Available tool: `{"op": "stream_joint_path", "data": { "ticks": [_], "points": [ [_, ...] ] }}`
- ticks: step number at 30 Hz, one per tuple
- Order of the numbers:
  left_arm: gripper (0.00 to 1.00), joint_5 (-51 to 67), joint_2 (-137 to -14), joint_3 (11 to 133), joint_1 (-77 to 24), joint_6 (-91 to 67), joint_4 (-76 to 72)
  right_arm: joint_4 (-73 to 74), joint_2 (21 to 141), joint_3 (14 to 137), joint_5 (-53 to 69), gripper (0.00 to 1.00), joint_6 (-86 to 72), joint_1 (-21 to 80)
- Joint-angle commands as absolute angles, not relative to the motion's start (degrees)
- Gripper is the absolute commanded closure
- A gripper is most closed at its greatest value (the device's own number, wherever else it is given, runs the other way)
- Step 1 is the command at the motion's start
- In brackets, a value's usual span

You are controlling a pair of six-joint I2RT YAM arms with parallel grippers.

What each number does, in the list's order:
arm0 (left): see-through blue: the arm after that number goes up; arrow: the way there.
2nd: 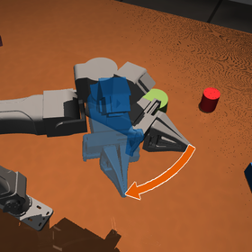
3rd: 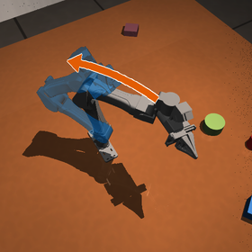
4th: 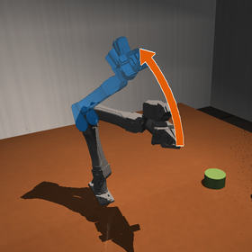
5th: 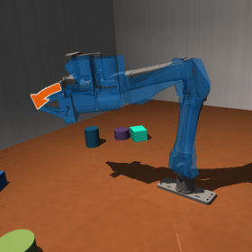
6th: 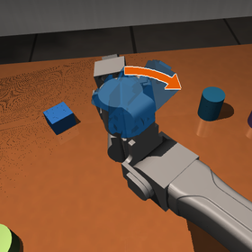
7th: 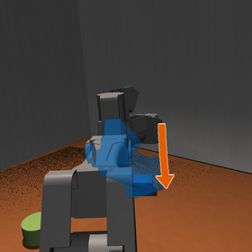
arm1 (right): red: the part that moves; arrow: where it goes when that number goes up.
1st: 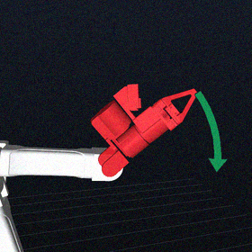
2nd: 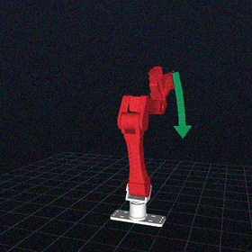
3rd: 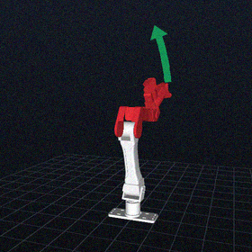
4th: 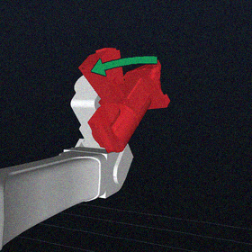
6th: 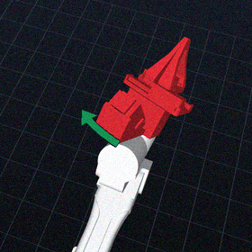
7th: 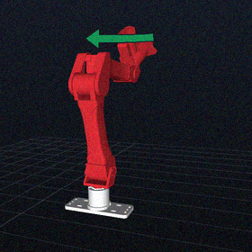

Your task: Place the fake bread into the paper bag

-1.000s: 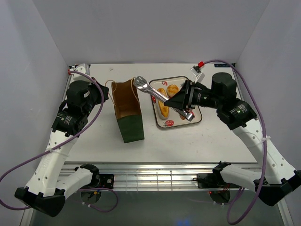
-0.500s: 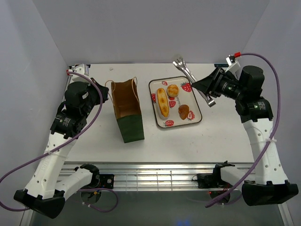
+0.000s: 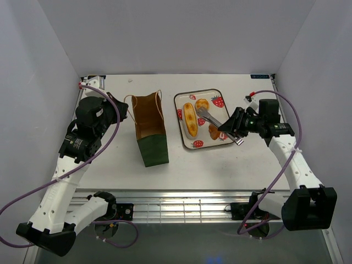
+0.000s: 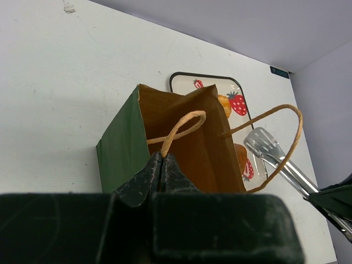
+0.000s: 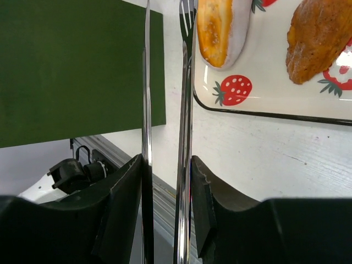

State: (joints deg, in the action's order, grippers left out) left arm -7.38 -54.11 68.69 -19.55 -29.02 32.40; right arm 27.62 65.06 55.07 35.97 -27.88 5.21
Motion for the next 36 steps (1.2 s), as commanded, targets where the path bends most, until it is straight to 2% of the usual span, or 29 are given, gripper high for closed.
{"op": "stream_joint_path", "data": {
  "ticks": [1, 7, 20, 36],
  "points": [
    [1.0, -5.9, -53.3, 68.5, -19.2, -29.4, 31.8, 21.6, 67.6, 53.1, 37.5, 0.56, -24.8, 5.0],
    [1.0, -5.1, -53.8, 68.6, -19.2, -29.4, 31.6, 16.1, 73.5, 50.6, 38.9, 0.56, -24.4, 5.0],
    [1.0, -4.3, -54.4, 68.9, -19.2, -29.1, 31.5, 12.8, 85.8, 54.2, 35.5, 0.51, -20.2, 4.9],
    [1.0, -4.3, -54.5, 68.4, -19.2, -28.8, 31.4, 10.5, 91.6, 57.7, 42.5, 0.49, -17.2, 4.7]
  ]
}}
